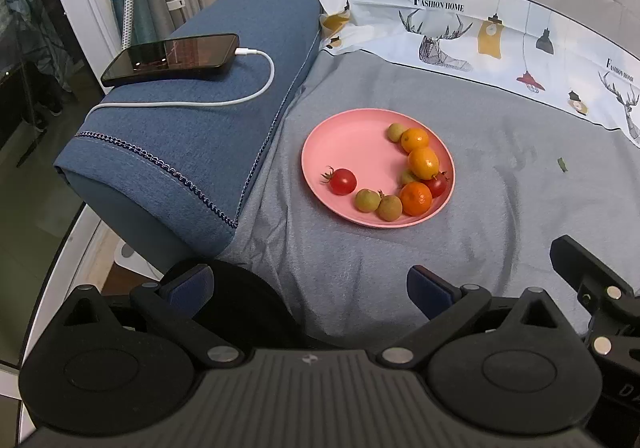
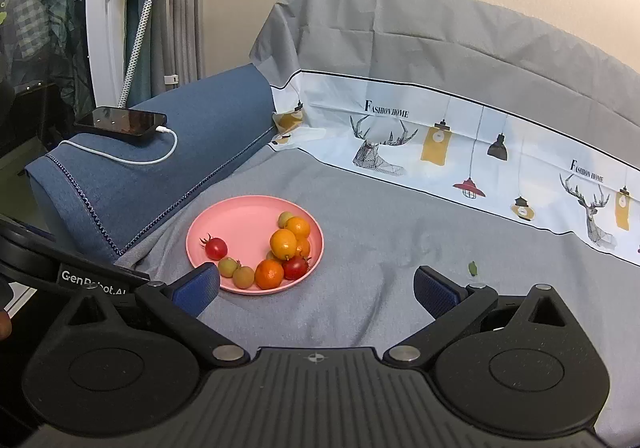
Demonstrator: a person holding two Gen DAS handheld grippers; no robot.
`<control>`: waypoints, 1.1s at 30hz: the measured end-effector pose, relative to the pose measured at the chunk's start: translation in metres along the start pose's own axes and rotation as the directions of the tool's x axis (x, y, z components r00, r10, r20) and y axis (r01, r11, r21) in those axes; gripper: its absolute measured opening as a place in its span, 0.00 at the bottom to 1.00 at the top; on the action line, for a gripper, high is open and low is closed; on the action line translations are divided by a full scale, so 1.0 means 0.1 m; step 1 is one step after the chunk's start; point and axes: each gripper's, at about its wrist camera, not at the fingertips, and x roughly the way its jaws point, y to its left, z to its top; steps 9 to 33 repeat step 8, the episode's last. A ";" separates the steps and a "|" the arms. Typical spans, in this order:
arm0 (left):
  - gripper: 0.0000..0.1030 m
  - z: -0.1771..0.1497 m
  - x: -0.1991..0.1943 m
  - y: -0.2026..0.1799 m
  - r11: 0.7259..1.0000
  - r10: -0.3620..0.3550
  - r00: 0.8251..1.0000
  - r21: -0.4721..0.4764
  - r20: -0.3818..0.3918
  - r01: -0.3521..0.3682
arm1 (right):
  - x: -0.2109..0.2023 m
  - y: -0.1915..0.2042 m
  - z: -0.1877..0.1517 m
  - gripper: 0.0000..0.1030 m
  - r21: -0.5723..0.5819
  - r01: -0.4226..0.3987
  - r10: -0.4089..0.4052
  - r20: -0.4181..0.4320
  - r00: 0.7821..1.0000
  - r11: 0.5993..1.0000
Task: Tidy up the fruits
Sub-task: 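Withdraw both open tools from the pink plate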
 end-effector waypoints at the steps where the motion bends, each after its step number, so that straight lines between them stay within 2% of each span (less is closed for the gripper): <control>1: 1.00 0.00 0.00 0.00 1.000 0.000 1.000 0.001 -0.001 0.000 | 0.00 0.00 0.00 0.99 0.000 0.000 0.000 0.000 1.000 1.000; 33: 1.00 0.00 -0.02 -0.01 1.000 0.004 1.000 0.009 0.017 -0.004 | 0.01 -0.01 0.00 0.99 0.003 -0.012 0.012 -0.003 1.000 1.000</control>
